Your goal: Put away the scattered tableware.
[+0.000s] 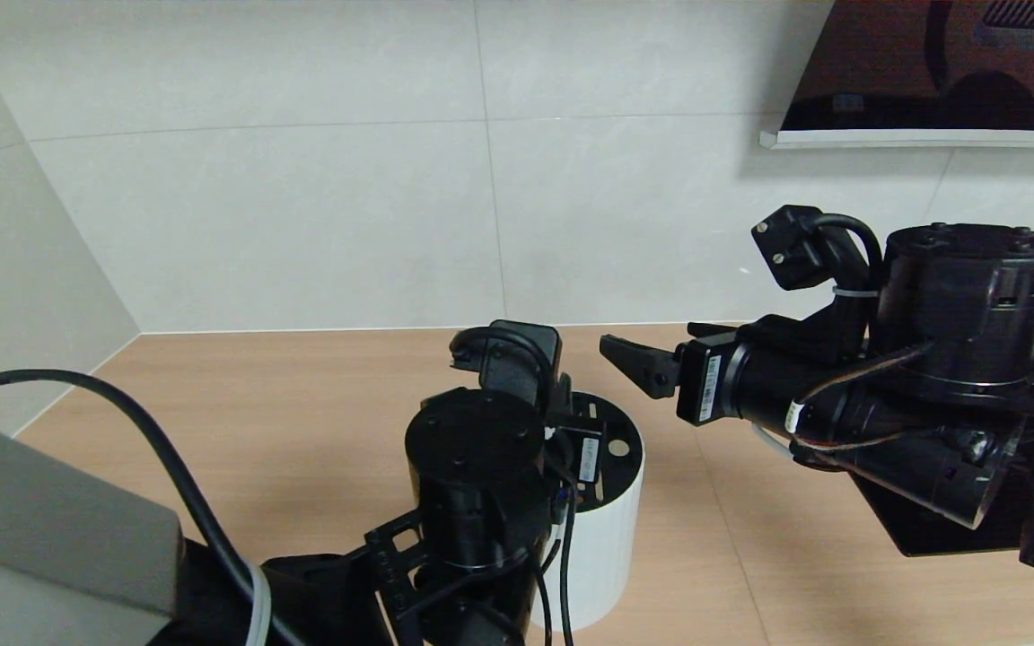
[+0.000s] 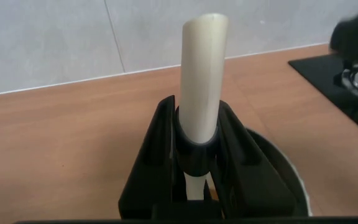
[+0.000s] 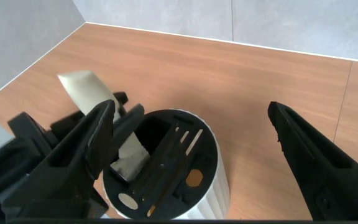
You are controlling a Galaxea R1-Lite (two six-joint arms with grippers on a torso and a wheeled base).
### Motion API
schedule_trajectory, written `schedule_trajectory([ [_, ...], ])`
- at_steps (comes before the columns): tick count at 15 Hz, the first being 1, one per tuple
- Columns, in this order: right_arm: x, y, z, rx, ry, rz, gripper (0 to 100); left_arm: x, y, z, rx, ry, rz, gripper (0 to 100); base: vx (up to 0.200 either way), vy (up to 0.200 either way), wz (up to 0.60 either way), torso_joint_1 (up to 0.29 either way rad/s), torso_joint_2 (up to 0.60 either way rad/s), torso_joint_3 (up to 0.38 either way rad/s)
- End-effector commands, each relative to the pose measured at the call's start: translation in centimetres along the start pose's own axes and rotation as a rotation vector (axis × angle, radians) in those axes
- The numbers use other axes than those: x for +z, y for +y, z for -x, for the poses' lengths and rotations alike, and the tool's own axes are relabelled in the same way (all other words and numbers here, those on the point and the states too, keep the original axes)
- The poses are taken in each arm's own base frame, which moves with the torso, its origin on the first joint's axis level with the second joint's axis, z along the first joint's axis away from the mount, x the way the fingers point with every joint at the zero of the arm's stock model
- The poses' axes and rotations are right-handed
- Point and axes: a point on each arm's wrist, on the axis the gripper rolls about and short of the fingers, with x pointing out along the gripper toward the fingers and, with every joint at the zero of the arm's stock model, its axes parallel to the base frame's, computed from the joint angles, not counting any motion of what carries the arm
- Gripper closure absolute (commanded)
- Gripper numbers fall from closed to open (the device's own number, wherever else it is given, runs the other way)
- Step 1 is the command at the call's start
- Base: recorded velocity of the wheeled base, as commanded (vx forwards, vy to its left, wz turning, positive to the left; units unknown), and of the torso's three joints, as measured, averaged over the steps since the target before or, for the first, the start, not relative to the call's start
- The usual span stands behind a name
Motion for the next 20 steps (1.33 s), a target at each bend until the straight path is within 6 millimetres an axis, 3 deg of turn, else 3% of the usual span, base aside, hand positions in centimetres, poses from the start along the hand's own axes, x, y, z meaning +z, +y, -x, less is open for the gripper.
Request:
schedule_trajectory([
  [1, 0.0, 0.0, 0.0, 0.000, 0.001, 0.000, 0, -0.5, -0.1, -0.1, 0.001, 0.012, -0.012, 100, 0.000, 0.000, 0.00, 0.000, 0.00, 0.000],
  [4, 0.0, 0.0, 0.0, 0.000, -0.001, 0.000, 0, -0.5, -0.1, -0.1, 0.001, 0.011, -0.011, 100, 0.000, 0.000, 0.00, 0.000, 0.00, 0.000],
  [5, 0.0, 0.0, 0.0, 0.000, 0.001, 0.000, 0, -0.5, -0.1, -0.1, 0.001, 0.012, -0.012, 0, 0.000, 0.000, 0.00, 0.000, 0.00, 0.000],
  [10, 0.0, 0.0, 0.0, 0.000, -0.001, 0.000, 0, -0.3, 0.0, 0.0, 0.001, 0.009, -0.009, 0, 0.000, 0.000, 0.00, 0.000, 0.00, 0.000],
  [13, 0.0, 0.0, 0.0, 0.000, -0.001, 0.000, 0, 0.8, 0.6, 0.7, 0.000, -0.013, 0.011, 0, 0.000, 0.000, 0.00, 0.000, 0.00, 0.000],
  [17, 0.2, 0.0, 0.2, 0.000, -0.007, -0.002, 0, 3.9, 2.4, 2.6, -0.010, -0.072, 0.066, 0, 0.000, 0.000, 0.00, 0.000, 0.00, 0.000],
  [18, 0.5, -0.6, 0.4, -0.016, -0.019, -0.005, 0, 5.9, 4.0, 4.3, -0.037, -0.092, 0.082, 0, 0.000, 0.000, 0.00, 0.000, 0.00, 0.000],
  [20, 1.2, -1.3, 1.3, -0.041, -0.043, -0.010, 0, 7.9, 6.1, 6.7, -0.099, -0.110, 0.094, 0, 0.000, 0.000, 0.00, 0.000, 0.00, 0.000],
])
